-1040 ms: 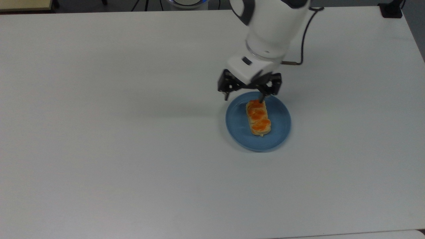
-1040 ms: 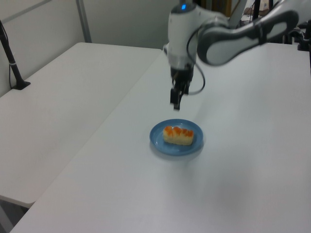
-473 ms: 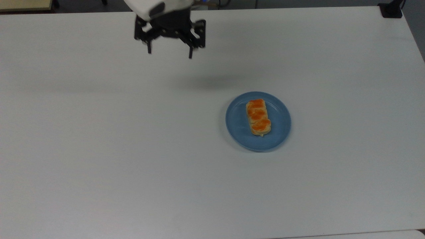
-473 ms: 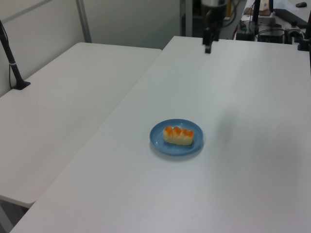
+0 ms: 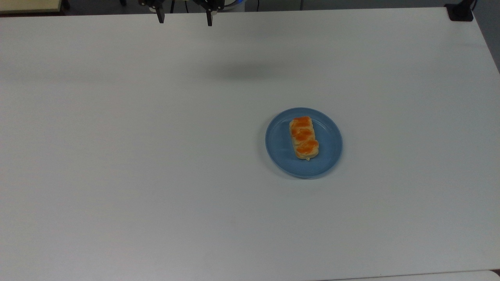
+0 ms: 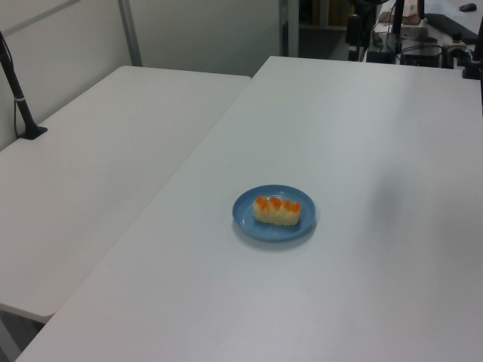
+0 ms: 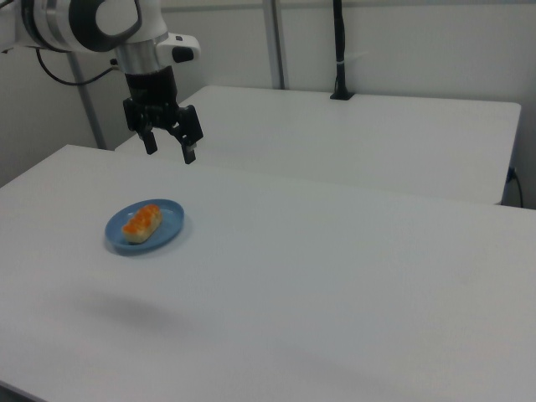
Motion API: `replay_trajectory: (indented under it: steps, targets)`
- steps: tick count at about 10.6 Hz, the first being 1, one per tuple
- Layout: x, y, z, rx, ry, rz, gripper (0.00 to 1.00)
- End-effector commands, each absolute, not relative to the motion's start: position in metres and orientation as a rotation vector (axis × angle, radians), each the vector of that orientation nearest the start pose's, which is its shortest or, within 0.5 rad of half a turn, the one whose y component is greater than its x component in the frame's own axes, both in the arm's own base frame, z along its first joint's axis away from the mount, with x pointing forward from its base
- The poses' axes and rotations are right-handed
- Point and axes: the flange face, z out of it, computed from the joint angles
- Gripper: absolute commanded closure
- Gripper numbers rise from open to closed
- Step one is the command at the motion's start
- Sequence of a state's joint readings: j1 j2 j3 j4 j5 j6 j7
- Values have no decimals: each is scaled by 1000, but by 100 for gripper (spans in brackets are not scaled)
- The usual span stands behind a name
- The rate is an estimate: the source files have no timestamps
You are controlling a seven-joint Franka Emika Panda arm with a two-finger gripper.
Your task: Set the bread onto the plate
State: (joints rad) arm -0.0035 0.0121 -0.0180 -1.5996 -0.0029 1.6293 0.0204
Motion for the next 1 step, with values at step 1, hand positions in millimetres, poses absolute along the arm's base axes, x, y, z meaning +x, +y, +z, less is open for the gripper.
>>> replay_trajectory:
  steps: [1]
  targets:
    - [554, -8, 605, -3124, 32, 14, 0]
